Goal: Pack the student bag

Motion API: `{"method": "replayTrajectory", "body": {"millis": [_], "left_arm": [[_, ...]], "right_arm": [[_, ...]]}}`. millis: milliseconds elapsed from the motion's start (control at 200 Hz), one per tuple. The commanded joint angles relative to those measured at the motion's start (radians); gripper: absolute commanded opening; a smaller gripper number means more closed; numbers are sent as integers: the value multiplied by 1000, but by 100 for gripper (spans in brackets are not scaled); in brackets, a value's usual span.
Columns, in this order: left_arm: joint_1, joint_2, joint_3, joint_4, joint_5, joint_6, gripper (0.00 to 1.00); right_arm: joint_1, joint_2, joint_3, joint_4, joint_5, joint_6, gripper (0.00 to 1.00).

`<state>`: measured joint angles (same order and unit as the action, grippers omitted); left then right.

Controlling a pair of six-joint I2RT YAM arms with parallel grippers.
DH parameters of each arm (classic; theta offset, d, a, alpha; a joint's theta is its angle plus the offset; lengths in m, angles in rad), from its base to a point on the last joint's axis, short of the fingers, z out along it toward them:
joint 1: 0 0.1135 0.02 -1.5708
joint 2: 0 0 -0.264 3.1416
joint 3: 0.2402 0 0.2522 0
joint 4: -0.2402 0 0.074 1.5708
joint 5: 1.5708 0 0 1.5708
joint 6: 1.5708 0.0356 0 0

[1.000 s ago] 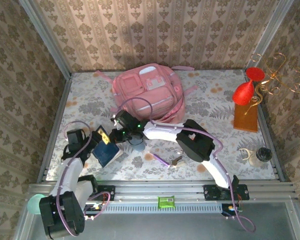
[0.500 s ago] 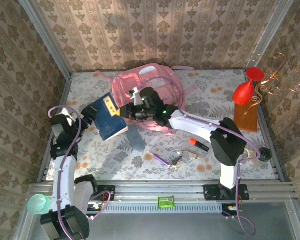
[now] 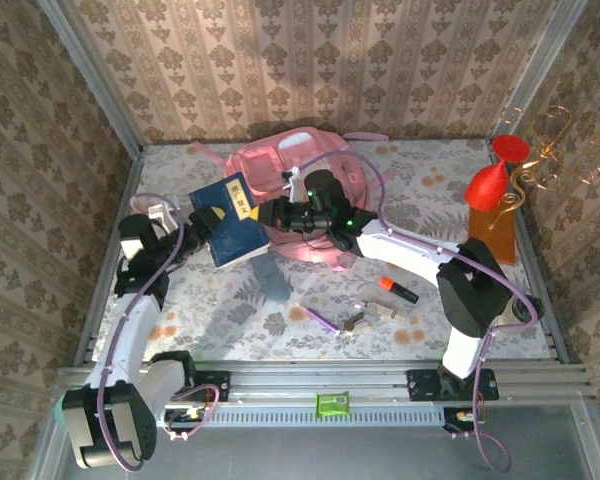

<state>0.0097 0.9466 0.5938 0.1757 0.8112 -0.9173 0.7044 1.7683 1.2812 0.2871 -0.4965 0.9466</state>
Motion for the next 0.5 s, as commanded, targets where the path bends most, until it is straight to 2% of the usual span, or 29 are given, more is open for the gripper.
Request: {"method": "replayTrajectory", "body": {"millis": [0, 115, 170, 250, 375, 420, 495], "left_arm": [[-29, -2, 38, 104, 43, 35, 33], [-62, 1, 42, 136, 44, 37, 10], [-84, 0, 50, 150, 49, 39, 0], [-120, -1, 57, 181, 60, 37, 0], [-163, 4, 66, 239, 69, 9, 0], [-174, 11, 67, 264, 74, -7, 0], [-198, 34, 72, 311, 90, -33, 0]], "right_arm": [[-27, -62, -23, 85, -41, 15, 0], [-54, -87, -65, 108, -65, 3, 0], [-70, -102, -87, 114, -78, -6, 10], [-94, -125, -116, 108, -103, -32, 35], [-116, -161, -162, 97, -138, -66, 60], [-121, -174, -175, 91, -151, -81, 74], [-125, -191, -198, 115, -182, -89, 83]]}}
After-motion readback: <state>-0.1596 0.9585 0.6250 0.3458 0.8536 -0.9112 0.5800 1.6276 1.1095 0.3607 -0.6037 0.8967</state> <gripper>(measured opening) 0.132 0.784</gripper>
